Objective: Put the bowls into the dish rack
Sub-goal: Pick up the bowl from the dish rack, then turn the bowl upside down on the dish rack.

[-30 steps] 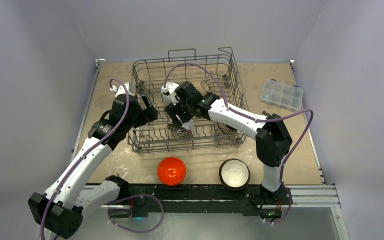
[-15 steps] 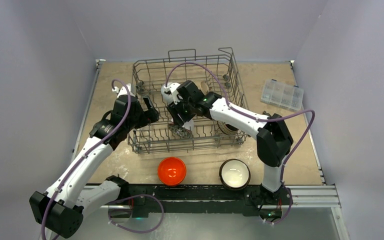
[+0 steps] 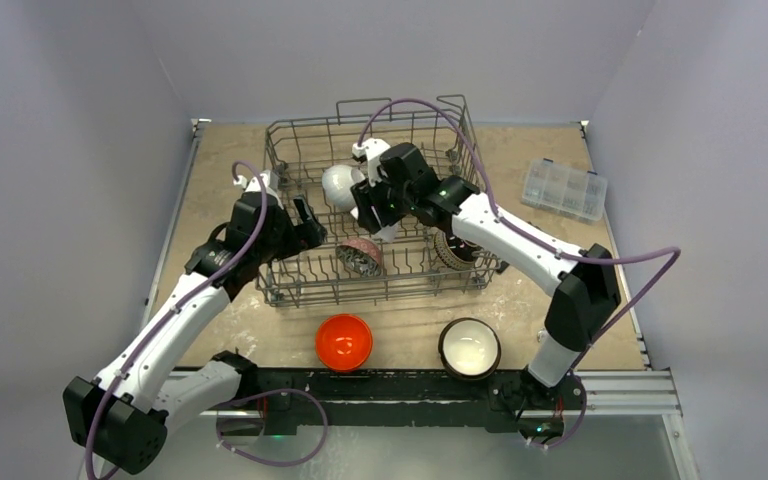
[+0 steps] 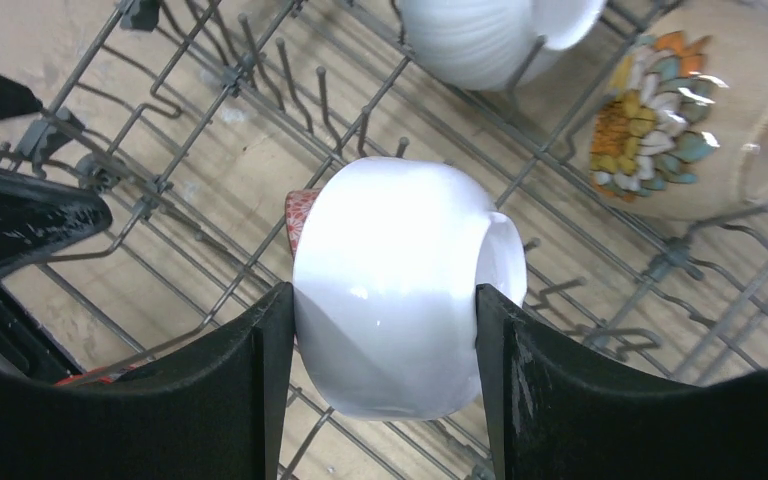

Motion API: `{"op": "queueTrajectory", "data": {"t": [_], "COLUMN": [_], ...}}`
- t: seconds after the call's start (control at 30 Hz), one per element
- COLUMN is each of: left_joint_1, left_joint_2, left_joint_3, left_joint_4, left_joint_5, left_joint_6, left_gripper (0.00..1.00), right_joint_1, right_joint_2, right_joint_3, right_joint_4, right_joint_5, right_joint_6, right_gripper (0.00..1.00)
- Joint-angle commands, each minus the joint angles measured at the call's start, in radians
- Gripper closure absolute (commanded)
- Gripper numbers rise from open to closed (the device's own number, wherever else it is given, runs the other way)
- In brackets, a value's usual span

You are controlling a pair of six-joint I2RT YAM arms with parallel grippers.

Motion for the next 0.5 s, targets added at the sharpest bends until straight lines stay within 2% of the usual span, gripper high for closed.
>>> {"op": "queueTrajectory", "data": {"t": [0.0, 0.47], "left_joint_1": [0.007, 0.007], "left_joint_2": [0.016, 0.037], "left_joint_3": [-0.018, -0.041], "left_joint_4": [0.088, 0.133], "left_joint_5": [0.091, 0.155], "left_joint_6": [0.023, 0.021], "left_gripper": [0.11, 0.14], "right_joint_1": [-0.009, -0.132], "right_joint_2": [-0.063, -0.153], "right_joint_3": [0.008, 0.007], "right_joint_4": [0.015, -0.002], "right_joint_5": [0.097, 0.363], "right_joint_6": [0.043, 0.129], "right_gripper": [1.00, 1.00]}}
